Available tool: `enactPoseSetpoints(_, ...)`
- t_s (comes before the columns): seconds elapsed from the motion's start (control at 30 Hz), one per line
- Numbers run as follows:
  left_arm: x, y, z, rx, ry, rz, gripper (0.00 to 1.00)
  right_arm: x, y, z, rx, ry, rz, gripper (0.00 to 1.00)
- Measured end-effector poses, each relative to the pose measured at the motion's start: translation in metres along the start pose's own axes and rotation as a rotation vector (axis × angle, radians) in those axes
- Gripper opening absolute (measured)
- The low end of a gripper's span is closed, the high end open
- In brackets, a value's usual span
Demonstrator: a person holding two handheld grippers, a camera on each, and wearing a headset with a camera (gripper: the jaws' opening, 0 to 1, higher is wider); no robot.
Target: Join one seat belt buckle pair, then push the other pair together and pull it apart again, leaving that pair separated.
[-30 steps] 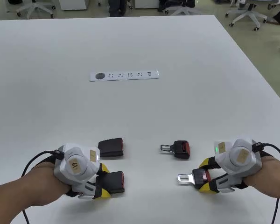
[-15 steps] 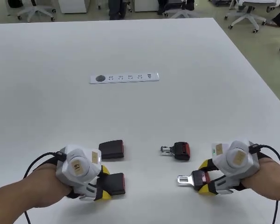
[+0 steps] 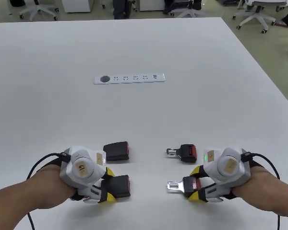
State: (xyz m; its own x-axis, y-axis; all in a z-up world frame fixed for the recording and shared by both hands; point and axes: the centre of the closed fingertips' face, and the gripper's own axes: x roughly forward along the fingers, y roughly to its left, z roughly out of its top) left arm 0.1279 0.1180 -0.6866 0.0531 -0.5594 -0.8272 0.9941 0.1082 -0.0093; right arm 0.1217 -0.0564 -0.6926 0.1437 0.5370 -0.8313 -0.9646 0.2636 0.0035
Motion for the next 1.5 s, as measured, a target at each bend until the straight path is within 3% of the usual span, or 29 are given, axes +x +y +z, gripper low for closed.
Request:
enactPoseSetpoints(0.57,0.000,0.001,0.000,0.002,-0.002,-0.003,0.35,0.030,0.009,0.045,0.004,-0.068,-0.003,0.35)
enactPoseSetpoints(1.1,0.001,0.001,-0.001,0.008,-0.006,-0.009,0.34,0.051,0.016,0.075,0.004,-0.123,-0.008,0.34)
enactPoseSetpoints(1.2,0.002,0.000,-0.001,0.007,-0.006,-0.009,0.34,0.053,0.019,0.079,0.007,-0.138,-0.010,0.34)
enactPoseSetpoints(1.5,0.002,0.000,-0.002,0.012,0.003,-0.012,0.34,0.055,0.017,0.080,-0.033,-0.115,-0.016,0.34)
